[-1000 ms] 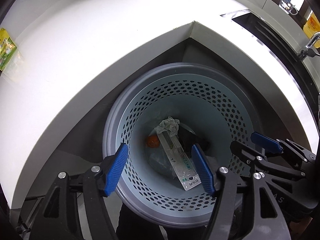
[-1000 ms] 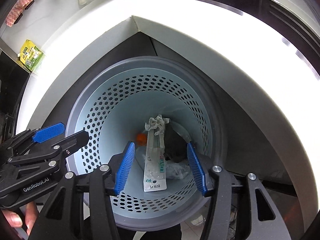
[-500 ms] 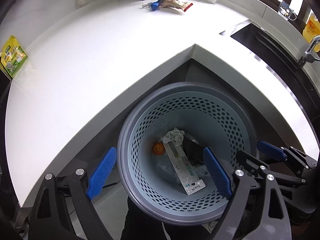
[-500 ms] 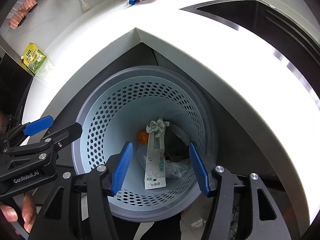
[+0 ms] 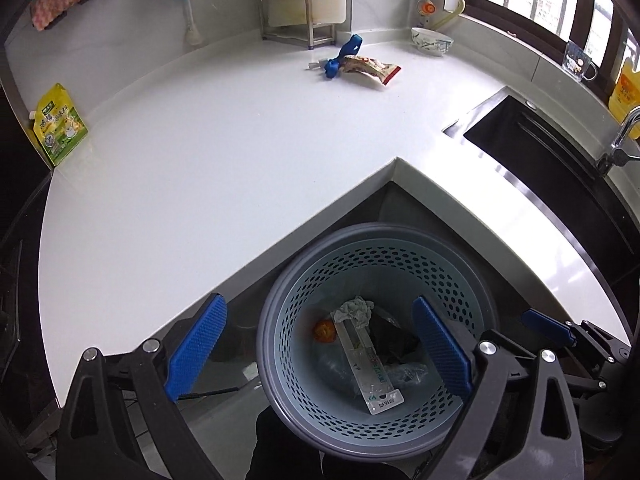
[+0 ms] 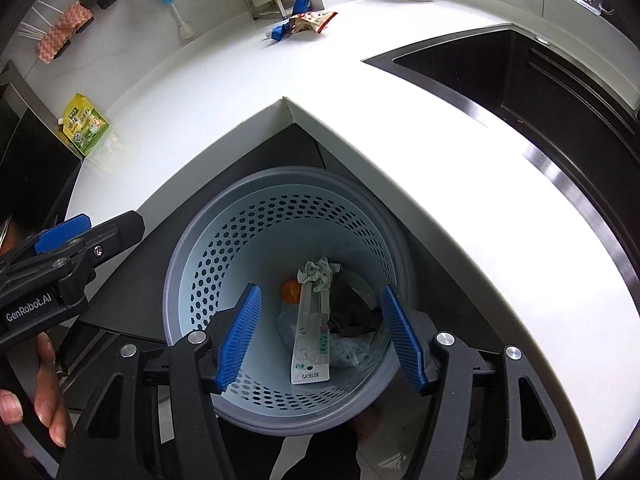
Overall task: Collect trash
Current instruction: 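Move both tools toward the blue lanyard and snack wrapper, then grasp the red-white snack wrapper with the right tool while the left tool grasps the blue lanyard clip, then carry lanyard and wrapper over the bin and open both tools to drop them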
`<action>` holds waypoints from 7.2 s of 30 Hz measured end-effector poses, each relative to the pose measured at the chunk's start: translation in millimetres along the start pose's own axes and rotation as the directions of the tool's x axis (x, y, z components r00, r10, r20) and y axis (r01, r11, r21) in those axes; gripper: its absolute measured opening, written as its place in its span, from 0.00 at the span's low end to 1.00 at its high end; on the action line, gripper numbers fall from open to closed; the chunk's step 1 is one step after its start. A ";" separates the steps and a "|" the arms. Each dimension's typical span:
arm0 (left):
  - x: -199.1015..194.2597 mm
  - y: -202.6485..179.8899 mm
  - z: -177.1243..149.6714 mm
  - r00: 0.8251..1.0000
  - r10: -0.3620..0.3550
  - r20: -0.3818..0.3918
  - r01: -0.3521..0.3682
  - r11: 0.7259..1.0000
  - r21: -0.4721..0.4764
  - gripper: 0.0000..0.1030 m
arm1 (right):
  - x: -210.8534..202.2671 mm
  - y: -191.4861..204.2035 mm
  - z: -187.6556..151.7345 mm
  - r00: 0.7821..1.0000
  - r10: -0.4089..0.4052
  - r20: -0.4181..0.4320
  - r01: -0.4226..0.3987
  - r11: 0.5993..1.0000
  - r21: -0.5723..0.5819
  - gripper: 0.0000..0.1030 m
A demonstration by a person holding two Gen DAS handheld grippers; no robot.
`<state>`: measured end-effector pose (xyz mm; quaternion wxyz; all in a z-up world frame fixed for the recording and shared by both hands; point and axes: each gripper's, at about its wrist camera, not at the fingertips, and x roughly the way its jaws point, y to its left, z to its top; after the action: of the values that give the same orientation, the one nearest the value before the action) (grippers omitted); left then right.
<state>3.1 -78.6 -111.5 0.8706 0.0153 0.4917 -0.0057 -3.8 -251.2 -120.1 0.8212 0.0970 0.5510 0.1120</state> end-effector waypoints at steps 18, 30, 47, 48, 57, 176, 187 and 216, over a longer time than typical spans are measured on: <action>-29.9 20.5 16.7 0.988 0.120 0.094 -0.112 0.991 -0.077 0.90 | -30.0 11.3 36.4 0.991 0.051 0.121 -0.045 0.998 -0.053 0.62; -21.8 74.0 80.2 0.983 0.109 0.148 -0.096 0.991 -0.095 0.90 | -6.8 26.7 105.4 0.986 0.013 0.167 -0.003 0.998 -0.062 0.63; 87.2 75.1 231.4 0.982 0.020 0.188 -0.025 0.999 0.022 0.90 | 69.1 16.0 265.5 0.967 -0.087 0.238 0.115 0.988 -0.107 0.64; 94.6 73.2 237.1 0.982 0.016 0.186 -0.022 0.999 0.035 0.90 | 74.4 15.9 272.3 0.967 -0.091 0.239 0.122 0.985 -0.119 0.64; 153.4 63.9 269.4 0.987 -0.034 0.158 0.019 0.995 0.096 0.90 | 122.4 14.6 313.7 0.970 -0.111 0.215 0.156 0.966 -0.207 0.64; -2.4 -33.3 71.1 0.990 -0.125 0.063 0.116 0.985 0.129 0.19 | -49.7 -22.4 67.0 0.984 -0.029 0.176 0.023 0.999 0.037 0.20; -7.8 -50.5 16.1 0.994 -0.106 -0.005 0.106 0.984 0.142 0.19 | -47.4 -32.6 16.6 0.995 -0.001 0.099 0.000 1.000 0.013 0.20; 45.3 -10.9 -21.5 0.986 -0.081 -0.149 0.096 0.990 0.100 0.37 | 23.2 7.8 -5.9 0.999 0.023 -0.034 -0.023 1.000 -0.012 0.43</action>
<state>7.8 -88.6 -161.6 0.8296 0.0405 0.5525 -0.0698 -1.4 -236.7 -140.7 0.8110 0.0964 0.5630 0.1265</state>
